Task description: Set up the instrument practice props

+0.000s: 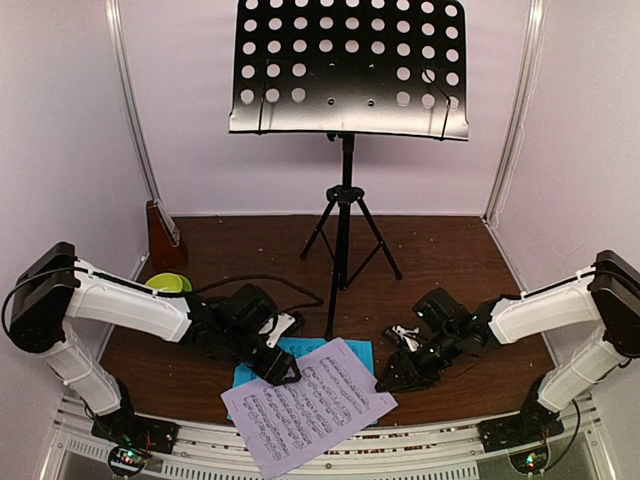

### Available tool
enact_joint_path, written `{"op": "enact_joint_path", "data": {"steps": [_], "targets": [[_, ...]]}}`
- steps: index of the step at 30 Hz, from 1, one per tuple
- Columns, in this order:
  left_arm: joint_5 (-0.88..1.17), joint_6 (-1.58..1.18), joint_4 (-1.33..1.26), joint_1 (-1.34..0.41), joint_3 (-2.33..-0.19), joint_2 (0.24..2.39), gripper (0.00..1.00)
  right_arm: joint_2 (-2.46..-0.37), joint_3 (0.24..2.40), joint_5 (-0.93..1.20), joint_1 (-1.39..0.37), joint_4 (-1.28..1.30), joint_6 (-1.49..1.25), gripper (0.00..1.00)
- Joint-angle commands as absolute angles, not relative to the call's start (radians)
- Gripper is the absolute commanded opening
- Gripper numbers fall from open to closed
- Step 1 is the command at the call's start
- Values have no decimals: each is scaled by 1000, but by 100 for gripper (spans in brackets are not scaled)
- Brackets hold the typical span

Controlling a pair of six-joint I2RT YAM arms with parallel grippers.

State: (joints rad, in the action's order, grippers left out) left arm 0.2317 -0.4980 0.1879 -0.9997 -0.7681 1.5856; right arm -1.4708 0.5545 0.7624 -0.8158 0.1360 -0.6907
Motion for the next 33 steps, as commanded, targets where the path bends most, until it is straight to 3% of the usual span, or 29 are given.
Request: {"op": "enact_joint_path", "data": {"steps": [1,9,15,33], "targets": [[222,-516,142,-1021,-812,1621,62,-1531,573,765,-839,111,-702,52],[207,-524,127,-1034,-827,1643,61,-1547,553,782,-838,48,-737,26],[195,-527,127,-1034,-839,1639,61,-1507,567,755,-838,59,-722,0],[56,-312,141,-1034,-812,1231,74,-979,887,463,-856,637,-57,0]]}}
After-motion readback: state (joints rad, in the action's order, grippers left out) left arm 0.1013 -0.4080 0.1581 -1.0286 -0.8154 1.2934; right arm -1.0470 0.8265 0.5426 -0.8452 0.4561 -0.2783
